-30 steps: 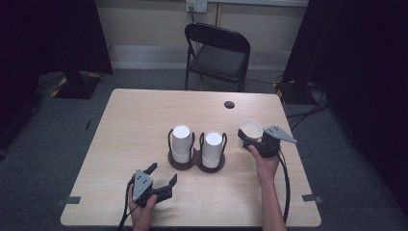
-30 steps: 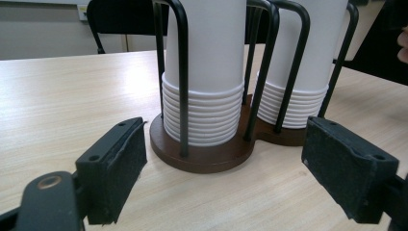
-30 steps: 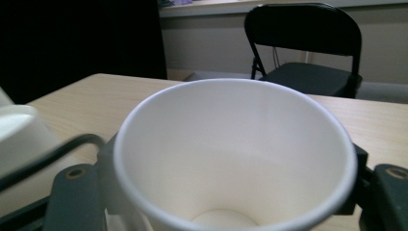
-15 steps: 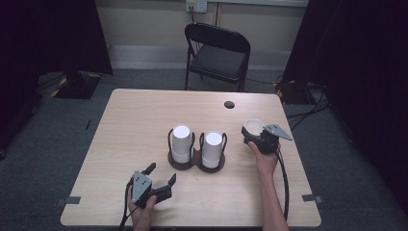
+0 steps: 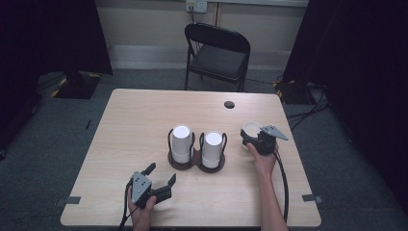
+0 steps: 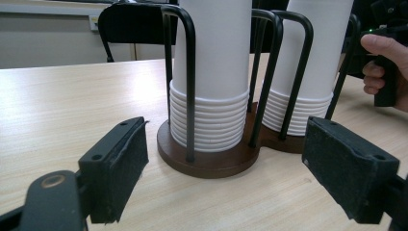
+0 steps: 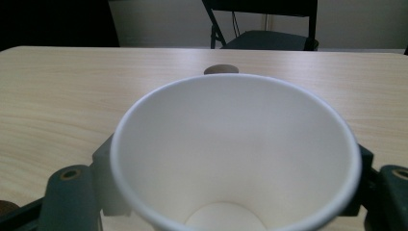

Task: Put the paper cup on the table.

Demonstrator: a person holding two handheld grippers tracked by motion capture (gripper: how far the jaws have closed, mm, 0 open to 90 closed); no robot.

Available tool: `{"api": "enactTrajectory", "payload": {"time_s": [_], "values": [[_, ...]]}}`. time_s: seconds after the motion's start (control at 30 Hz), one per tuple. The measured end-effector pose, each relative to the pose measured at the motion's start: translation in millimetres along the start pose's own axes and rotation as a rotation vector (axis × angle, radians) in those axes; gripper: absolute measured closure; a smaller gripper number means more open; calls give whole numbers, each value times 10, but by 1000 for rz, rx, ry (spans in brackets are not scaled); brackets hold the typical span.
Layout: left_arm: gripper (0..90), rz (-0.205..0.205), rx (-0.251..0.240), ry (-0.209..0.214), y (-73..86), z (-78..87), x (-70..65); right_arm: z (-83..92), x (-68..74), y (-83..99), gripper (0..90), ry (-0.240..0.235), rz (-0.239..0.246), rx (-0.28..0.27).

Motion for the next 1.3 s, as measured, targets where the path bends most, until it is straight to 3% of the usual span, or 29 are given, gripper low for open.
{"api": "enactTrajectory", "payload": {"time_s": [0.1,0.43,0.8,1.13,1.3], "values": [[163,0,-2,1,0,3,-2,9,19,6,235,5,16,16],[163,0,-5,5,0,5,-1,19,37,26,220,-1,0,46],[163,0,-12,5,0,11,-3,14,65,96,138,-4,-28,111],[166,3,-4,2,0,6,4,51,70,109,140,8,-41,142],[166,1,-3,1,0,4,3,98,74,109,150,-9,-44,152]]}}
Point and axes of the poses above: each handheld gripper's, and its own axes: z roughly backward along the jaws, y roughly out of its underside, x roughly to its left, the point moved 4 cm from there along -z, roughly forward along the jaws, and after that the axes turned 5 degrees about -y, right-handed, at the moved point
